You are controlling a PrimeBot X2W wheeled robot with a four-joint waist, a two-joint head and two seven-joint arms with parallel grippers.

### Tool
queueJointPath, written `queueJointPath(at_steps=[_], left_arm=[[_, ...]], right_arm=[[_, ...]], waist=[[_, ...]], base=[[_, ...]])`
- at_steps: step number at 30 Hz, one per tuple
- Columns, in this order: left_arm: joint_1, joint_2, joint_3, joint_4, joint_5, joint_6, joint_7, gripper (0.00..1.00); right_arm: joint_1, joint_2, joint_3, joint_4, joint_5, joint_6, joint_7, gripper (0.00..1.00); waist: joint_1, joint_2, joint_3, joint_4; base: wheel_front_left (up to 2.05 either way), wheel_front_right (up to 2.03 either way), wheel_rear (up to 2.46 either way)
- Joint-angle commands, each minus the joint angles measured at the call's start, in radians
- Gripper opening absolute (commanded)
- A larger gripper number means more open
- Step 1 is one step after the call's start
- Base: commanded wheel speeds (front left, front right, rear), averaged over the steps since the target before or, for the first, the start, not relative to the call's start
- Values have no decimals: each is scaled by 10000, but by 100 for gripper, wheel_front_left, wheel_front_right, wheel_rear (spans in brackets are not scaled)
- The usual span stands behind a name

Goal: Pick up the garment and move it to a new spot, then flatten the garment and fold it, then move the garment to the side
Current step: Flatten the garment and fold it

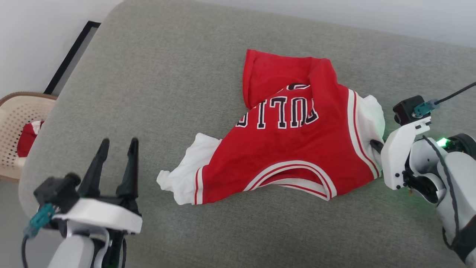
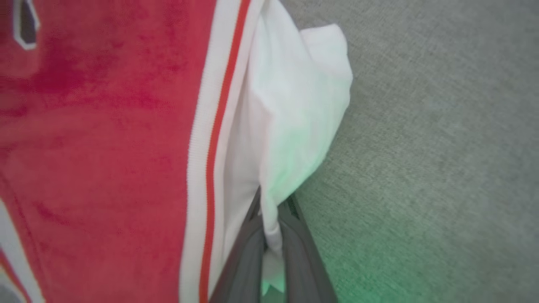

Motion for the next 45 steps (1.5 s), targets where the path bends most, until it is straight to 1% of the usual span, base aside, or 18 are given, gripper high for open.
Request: queueJointPath(at_steps=[1,7,10,15,18,19,20,22,23,24,25,26,27,30,34,39,43,45], left_arm=[[176,-170,260,-77,112,-144,-67,100],[835,-712,1278,-164,672,-566,-69,100],[1109,-875,1620,-187,864,-683,-68,100],[1386,-982,1940,-212,962,-787,-67,100],[1487,-946,1952,-191,977,-816,-67,100],[1487,-946,1952,-191,977,-816,-67,100],[1511,-866,1877,-147,978,-807,-68,100],[1449,-813,1658,-116,835,-813,-65,100],[1421,-742,1577,-83,773,-814,-63,100],[1375,-690,1484,-59,685,-815,-63,100],[1335,-651,1350,8,589,-816,-63,100],[1294,-578,1213,93,515,-815,-63,100],[1231,-477,1037,154,425,-817,-63,100],[1035,-152,621,386,176,-817,95,100],[836,290,76,555,-362,-818,783,100],[584,822,-497,722,-1001,-819,2264,100],[391,1159,-658,891,-1409,-793,3537,100],[365,1269,-706,1023,-1604,-677,4235,100]], right_arm=[[251,-142,30,-3,123,-38,131,0],[553,-667,-238,-1195,664,-32,465,0],[959,-907,-632,-1954,880,-32,814,0],[1961,-1253,-1673,-3332,807,-32,1738,0],[2819,-1206,-2536,-4088,666,-32,2195,0],[2819,-1206,-2536,-4088,666,-32,2195,0],[3396,-1000,-3095,-4422,520,-32,2391,0],[3889,-785,-3538,-4670,296,-32,2437,0],[4081,-566,-3718,-4708,265,-32,2424,10],[4255,-363,-3879,-4712,175,-30,2348,29],[4366,-231,-4035,-4659,8,-29,2252,57],[4482,-52,-4103,-4565,-96,-32,2183,98],[4554,142,-4137,-4513,-153,-30,2088,100],[4554,469,-4279,-4322,-417,-29,1799,100],[4478,741,-4379,-4551,-525,-26,1559,100],[4441,889,-4578,-5369,-604,-26,1077,100],[4542,1124,-4849,-6092,-783,-24,378,100],[4603,1241,-5013,-6396,-925,-24,-69,100]], waist=[[0,0,-95,-105],[0,0,-391,-447],[0,0,-564,-682],[0,0,-819,-1055],[0,0,-928,-1223],[0,0,-928,-1223],[0,0,-978,-1311],[0,0,-996,-1359],[0,0,-1008,-1394],[0,0,-1015,-1422],[0,0,-1028,-1444],[0,0,-1050,-1472],[0,0,-1072,-1505],[0,0,-1129,-1638],[0,0,-1198,-1905],[0,0,-1216,-2326],[0,0,-1195,-2689],[0,0,-1182,-2863]], base=[[0,0,0],[0,0,0],[0,0,0],[0,0,0],[0,0,0],[0,0,0],[0,0,0],[0,0,0],[0,0,0],[0,0,0],[0,0,0],[0,0,0],[0,0,0],[0,0,0],[0,0,0],[0,0,0],[0,0,0],[0,0,0]])
